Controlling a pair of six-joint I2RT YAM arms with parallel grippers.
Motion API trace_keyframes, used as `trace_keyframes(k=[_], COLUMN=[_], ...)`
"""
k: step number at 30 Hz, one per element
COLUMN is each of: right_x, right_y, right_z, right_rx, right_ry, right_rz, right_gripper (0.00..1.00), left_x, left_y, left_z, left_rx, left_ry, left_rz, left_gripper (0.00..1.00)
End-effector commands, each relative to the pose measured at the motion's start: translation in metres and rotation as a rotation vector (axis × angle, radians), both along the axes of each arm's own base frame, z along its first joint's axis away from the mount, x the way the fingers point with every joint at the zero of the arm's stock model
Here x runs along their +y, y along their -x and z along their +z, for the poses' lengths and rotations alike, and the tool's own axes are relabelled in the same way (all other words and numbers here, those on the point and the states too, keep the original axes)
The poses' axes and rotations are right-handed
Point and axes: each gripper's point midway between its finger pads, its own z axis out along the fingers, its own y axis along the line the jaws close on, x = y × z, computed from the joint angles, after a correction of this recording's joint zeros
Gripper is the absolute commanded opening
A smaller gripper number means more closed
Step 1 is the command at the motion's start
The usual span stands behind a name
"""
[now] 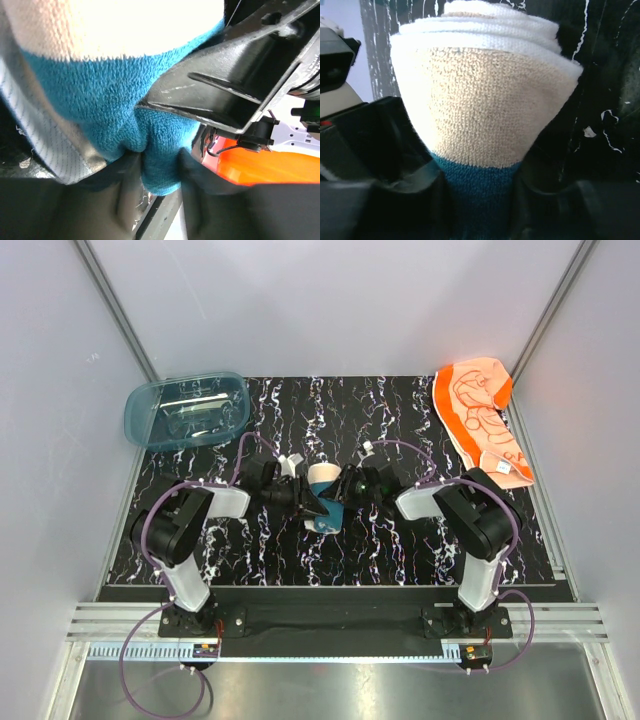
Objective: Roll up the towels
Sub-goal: Place the rolled towel into the container
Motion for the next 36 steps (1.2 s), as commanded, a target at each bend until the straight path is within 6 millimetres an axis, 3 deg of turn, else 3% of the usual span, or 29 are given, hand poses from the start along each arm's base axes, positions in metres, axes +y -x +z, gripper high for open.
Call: trace_keyframes(k=[1,2,3,5,6,8,10,14,17,19,20,24,27,31,34,36], right_x=[0.014,0.015,0.016,0.016,0.016,0.013,0.009,0.002,0.000,0.000,0.001,-0.001,-0.005,-0.004,0.001,0.004], right_y=[0.011,0.011,0.010,0.010,0.008,0.007,0.003,0.007,0.012,0.016,0.016,0.026,0.031,0.035,0.037,0.038], right_z=[-0.005,-0.003,0.003,0.010,0.021,0.028,0.047,0.072,0.102,0.129,0.141,0.198,0.229,0.249,0.253,0.253], right_rx=[-0.002,-0.009,-0.021,-0.036,-0.057,-0.062,-0.098,-0.129,-0.160,-0.197,-0.209,-0.279,-0.321,-0.344,-0.346,-0.342], right_ry=[-0.041,-0.046,-0.055,-0.062,-0.072,-0.068,-0.080,-0.060,-0.092,-0.140,-0.153,-0.222,-0.248,-0.275,-0.294,-0.298], right_rz=[0.030,0.034,0.042,0.043,0.048,0.049,0.050,0.060,0.064,0.070,0.071,0.085,0.088,0.098,0.101,0.100], right_gripper=[0.34,0.33,0.32,0.32,0.32,0.32,0.32,0.32,0.32,0.32,0.32,0.32,0.32,0.32,0.32,0.32], left_x=[0.005,0.005,0.006,0.007,0.011,0.016,0.020,0.041,0.058,0.066,0.065,0.058,0.053,0.043,0.034,0.033], left_y=[0.023,0.021,0.022,0.019,0.018,0.020,0.012,0.005,-0.008,-0.011,-0.015,-0.017,-0.017,-0.012,-0.007,-0.003], left_z=[-0.016,-0.008,-0.006,0.009,0.012,0.032,0.052,0.099,0.118,0.117,0.130,0.146,0.157,0.177,0.203,0.210], left_rx=[0.066,0.039,0.028,-0.022,-0.035,-0.080,-0.139,-0.266,-0.336,-0.339,-0.369,-0.392,-0.412,-0.453,-0.502,-0.516], left_ry=[-0.046,-0.037,-0.046,-0.050,-0.079,-0.094,-0.102,-0.130,-0.150,-0.135,-0.084,0.022,0.082,0.182,0.302,0.343], left_rz=[-0.037,-0.040,-0.045,-0.045,-0.044,-0.039,-0.008,0.068,0.161,0.213,0.243,0.275,0.271,0.259,0.254,0.250], left_gripper=[0.49,0.54,0.65,0.74,0.86,0.93,0.99,0.99,0.99,0.99,0.99,0.99,0.99,0.99,0.99,0.99])
